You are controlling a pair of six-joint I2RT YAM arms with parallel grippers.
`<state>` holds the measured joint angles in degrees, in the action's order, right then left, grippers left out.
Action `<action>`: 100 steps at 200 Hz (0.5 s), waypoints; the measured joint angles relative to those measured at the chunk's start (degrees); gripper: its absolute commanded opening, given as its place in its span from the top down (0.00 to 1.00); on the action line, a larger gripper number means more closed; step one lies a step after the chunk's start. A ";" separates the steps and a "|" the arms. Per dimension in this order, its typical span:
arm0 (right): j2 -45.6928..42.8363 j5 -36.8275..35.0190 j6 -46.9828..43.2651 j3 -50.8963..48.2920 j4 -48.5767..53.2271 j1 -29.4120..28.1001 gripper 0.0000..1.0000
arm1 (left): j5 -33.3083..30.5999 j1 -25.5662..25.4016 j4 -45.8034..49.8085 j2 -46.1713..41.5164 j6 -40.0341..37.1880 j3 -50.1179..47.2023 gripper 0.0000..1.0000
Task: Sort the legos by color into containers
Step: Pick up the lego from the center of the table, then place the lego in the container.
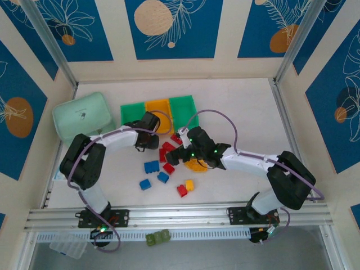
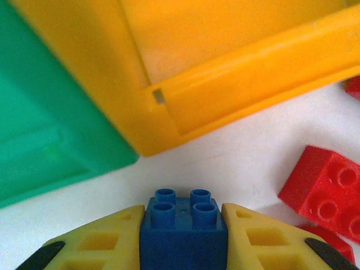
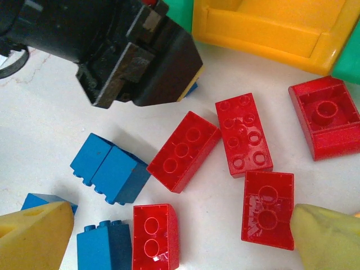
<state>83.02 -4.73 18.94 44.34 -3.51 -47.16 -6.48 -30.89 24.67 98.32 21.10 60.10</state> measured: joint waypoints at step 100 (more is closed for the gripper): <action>0.02 -1.20 4.20 6.80 4.44 -2.01 0.01 | -4.57 3.34 9.57 -14.21 0.02 3.06 0.69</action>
<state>83.05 -5.93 23.14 51.13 0.93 -49.17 -11.05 -27.55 34.24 84.12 21.12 63.16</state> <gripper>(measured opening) 0.991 0.308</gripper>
